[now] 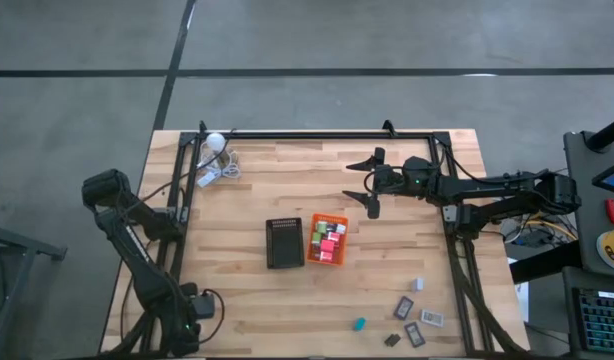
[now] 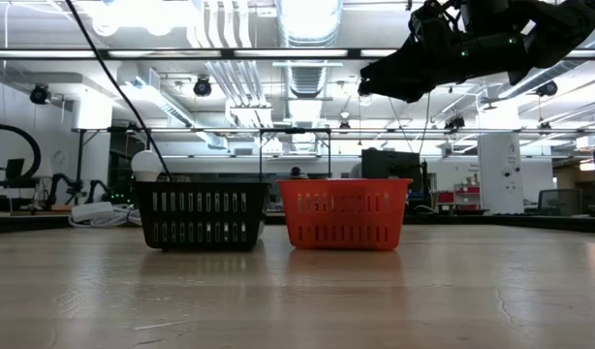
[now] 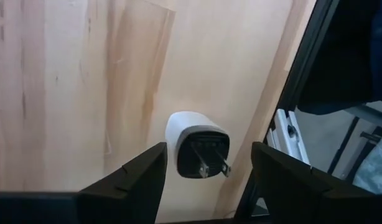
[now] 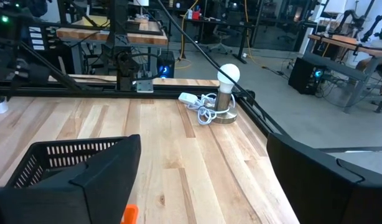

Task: Pick & Place Office items
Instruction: Put the white charger adapter into the orange bin

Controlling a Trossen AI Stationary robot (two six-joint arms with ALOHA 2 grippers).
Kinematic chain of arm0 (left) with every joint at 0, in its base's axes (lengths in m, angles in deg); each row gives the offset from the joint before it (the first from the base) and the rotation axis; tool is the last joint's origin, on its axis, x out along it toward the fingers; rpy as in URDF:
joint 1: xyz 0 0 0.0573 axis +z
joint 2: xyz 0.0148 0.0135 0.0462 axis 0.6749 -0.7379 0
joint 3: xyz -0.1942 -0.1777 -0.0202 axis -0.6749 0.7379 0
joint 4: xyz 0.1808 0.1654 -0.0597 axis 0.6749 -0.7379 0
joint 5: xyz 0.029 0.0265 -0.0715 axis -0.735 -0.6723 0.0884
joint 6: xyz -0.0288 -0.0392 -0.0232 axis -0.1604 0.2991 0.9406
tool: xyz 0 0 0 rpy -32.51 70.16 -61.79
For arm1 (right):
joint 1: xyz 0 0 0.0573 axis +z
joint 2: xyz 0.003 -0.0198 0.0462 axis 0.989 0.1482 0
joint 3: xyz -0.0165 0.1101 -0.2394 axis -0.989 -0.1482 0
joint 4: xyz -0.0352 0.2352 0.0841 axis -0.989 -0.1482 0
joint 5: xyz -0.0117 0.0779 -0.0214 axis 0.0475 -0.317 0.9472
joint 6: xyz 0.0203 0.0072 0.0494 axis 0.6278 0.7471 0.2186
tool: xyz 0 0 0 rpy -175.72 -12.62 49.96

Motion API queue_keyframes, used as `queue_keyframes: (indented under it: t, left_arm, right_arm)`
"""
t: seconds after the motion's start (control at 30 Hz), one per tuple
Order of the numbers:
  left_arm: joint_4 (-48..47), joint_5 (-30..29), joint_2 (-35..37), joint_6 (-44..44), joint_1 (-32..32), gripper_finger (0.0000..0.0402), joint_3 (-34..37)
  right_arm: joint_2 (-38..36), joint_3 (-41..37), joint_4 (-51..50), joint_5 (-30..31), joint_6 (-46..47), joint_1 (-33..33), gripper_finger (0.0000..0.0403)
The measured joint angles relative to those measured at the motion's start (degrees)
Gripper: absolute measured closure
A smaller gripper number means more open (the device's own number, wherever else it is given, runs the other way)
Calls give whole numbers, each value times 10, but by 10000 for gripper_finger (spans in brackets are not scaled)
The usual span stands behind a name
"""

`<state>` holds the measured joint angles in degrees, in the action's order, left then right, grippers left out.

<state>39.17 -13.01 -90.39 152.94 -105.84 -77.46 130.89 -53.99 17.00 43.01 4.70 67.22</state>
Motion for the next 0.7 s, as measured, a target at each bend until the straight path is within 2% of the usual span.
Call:
queue_keyframes:
  t: [0.37,0.7]
  left_arm:
    - [11,-6,0,4,0,163,10]
    - [15,-15,0,6,0,163,12]
  right_arm:
    - [-1,0,0,0,0,0,53]
    - [-1,0,0,0,0,-1,62]
